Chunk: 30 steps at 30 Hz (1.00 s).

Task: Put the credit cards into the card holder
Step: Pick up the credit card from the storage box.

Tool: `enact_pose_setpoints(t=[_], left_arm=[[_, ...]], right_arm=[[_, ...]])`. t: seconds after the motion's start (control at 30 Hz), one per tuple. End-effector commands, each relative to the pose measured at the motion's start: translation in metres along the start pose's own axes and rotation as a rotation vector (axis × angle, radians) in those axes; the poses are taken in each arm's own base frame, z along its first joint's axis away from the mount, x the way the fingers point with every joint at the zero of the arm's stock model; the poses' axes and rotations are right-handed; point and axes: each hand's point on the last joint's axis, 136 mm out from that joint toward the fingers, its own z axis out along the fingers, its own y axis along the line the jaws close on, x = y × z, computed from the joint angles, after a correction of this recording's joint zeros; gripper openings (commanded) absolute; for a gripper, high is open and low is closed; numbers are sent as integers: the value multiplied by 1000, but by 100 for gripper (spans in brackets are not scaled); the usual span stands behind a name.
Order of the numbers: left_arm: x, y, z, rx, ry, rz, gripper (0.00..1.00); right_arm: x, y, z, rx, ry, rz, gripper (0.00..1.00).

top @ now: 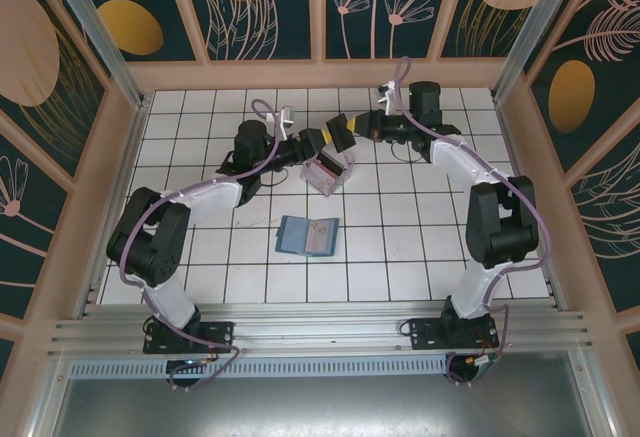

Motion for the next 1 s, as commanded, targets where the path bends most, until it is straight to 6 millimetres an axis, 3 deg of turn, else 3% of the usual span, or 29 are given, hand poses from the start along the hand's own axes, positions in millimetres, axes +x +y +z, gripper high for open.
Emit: enact_pose_setpoints(t=[0.0, 0.33, 0.5, 0.67, 0.73, 0.83, 0.9, 0.97], left_arm=[[-6, -16, 3, 115, 0, -15, 63], [-9, -10, 11, 121, 0, -27, 61], [-10, -13, 13, 147, 4, -35, 52], [-12, -18, 14, 173, 4, -31, 36], [-12, -20, 14, 184, 5, -28, 22], [-11, -22, 13, 189, 9, -23, 10], [-10, -24, 13, 194, 16, -15, 2], [-9, -23, 11, 194, 22, -11, 0]], right_arm=[[-8, 34, -12, -110, -26, -35, 0], [-2, 45, -15, -171, -23, -15, 0], [5, 43, -11, -178, -15, 3, 0], [10, 40, -9, -185, -9, 20, 0], [11, 39, -7, -185, -4, 28, 0], [11, 40, -7, -193, -2, 37, 0], [10, 39, -7, -191, 7, 48, 18], [11, 39, -7, -189, 23, 58, 29]])
